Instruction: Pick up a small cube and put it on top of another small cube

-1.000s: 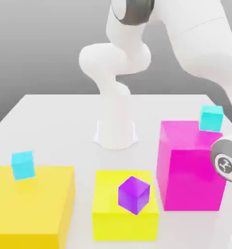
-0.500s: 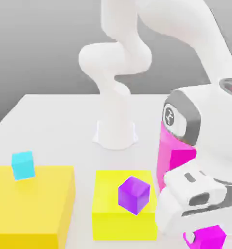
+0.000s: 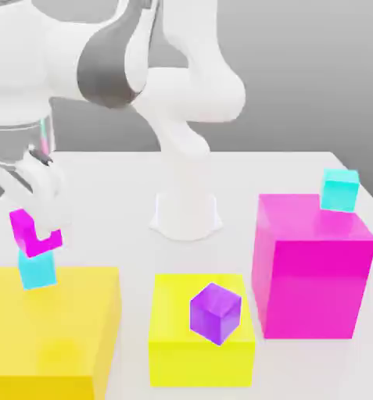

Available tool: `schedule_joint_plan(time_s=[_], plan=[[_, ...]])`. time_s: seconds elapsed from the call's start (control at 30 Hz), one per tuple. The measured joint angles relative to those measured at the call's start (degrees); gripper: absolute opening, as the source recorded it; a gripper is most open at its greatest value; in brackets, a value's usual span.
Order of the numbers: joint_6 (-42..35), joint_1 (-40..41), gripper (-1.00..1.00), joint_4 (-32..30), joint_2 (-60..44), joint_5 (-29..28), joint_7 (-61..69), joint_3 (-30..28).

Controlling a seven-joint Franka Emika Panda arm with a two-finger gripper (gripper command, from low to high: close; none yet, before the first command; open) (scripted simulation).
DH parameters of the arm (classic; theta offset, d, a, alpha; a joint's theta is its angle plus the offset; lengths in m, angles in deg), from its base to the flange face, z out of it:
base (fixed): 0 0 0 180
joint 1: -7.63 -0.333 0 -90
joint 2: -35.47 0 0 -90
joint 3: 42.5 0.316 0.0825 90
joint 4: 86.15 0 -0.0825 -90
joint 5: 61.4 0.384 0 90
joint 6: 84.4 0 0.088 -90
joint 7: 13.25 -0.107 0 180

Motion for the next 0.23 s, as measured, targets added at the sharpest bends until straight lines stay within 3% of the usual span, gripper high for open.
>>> schedule_joint_plan(time_s=[0.13, 0.17, 0.23], plan=[[8.6, 0.5, -1.0, -3.3, -5.3, 1.4, 0.5, -1.2], [9.8, 0.4, 1.0, -3.7, -6.2, 1.6, 0.6, -1.3], [9.8, 0.4, 1.0, -3.7, -6.2, 1.6, 0.6, -1.3]])
